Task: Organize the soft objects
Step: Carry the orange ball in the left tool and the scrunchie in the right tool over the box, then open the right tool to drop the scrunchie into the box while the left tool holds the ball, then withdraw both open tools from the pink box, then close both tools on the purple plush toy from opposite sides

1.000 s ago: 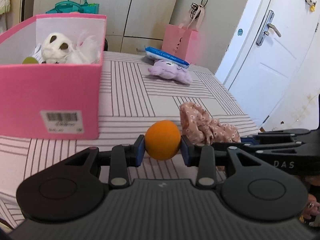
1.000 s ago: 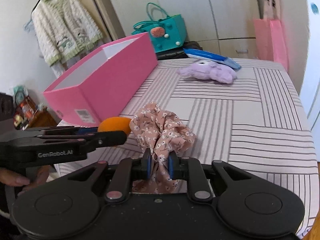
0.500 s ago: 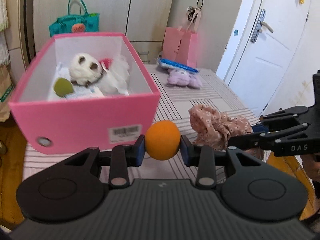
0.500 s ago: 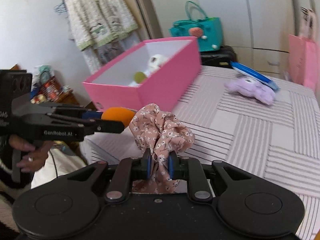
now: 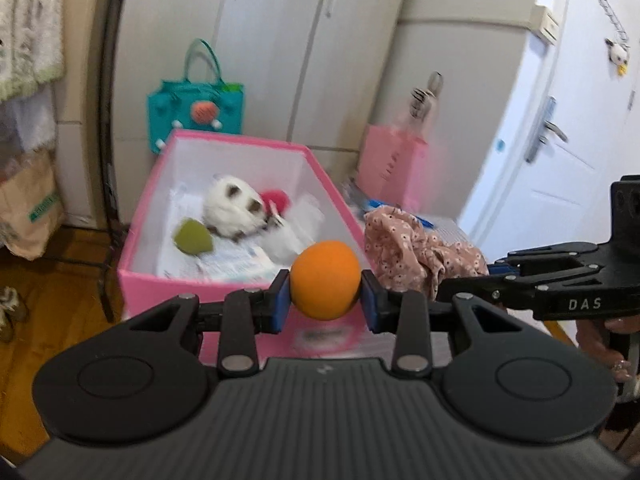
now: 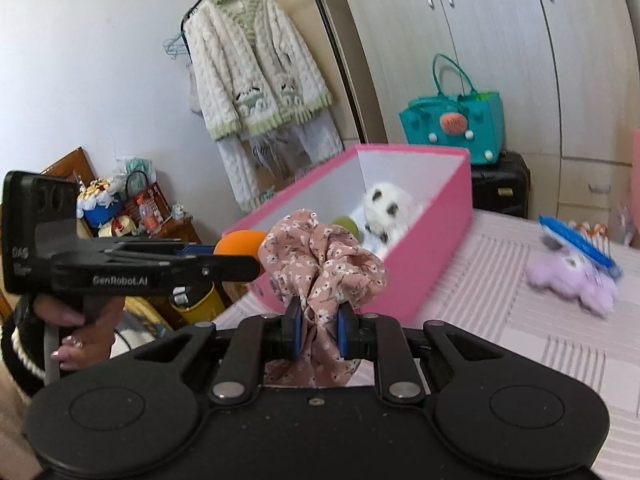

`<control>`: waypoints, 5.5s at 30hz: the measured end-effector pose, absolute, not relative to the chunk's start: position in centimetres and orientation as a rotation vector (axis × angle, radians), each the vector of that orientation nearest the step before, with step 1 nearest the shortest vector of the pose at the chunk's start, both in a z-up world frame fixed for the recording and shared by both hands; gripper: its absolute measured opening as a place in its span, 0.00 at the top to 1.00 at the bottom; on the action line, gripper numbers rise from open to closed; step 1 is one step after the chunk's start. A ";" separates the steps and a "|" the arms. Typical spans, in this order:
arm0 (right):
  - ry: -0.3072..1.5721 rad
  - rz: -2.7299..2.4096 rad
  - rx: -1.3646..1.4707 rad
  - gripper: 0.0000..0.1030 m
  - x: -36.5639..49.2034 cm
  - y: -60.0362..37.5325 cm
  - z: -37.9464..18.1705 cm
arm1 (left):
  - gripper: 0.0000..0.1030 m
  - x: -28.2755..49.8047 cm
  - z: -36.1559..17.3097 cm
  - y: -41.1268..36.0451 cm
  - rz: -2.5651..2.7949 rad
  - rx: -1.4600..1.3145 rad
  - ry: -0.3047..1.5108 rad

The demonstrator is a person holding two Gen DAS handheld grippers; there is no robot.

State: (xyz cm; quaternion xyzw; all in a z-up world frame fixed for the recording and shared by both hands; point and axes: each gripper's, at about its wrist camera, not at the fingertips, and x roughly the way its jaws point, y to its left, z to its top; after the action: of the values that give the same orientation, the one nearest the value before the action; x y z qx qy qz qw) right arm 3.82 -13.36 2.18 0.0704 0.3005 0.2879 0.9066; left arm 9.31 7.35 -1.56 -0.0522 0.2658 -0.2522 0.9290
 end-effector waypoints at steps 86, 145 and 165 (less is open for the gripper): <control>0.619 0.414 -0.012 0.19 -3.7 -23.9 2.8 | 0.16 6.1 0.9 -5.4 -0.771 0.355 0.702; 0.672 0.314 0.196 0.14 17.6 -32.0 -10.8 | 0.15 28.4 -11.2 -19.6 -0.487 -0.082 0.730; 0.679 0.222 0.107 0.64 14.2 -29.6 -10.2 | 0.56 23.9 -11.9 -18.1 -0.523 -0.192 0.823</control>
State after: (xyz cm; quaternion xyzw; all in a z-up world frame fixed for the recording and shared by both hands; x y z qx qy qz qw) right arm 14.25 -29.59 -10.21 0.0522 0.3320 0.1084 0.9356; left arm 23.90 -18.07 -11.92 -0.0921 0.3950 -0.2507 0.8790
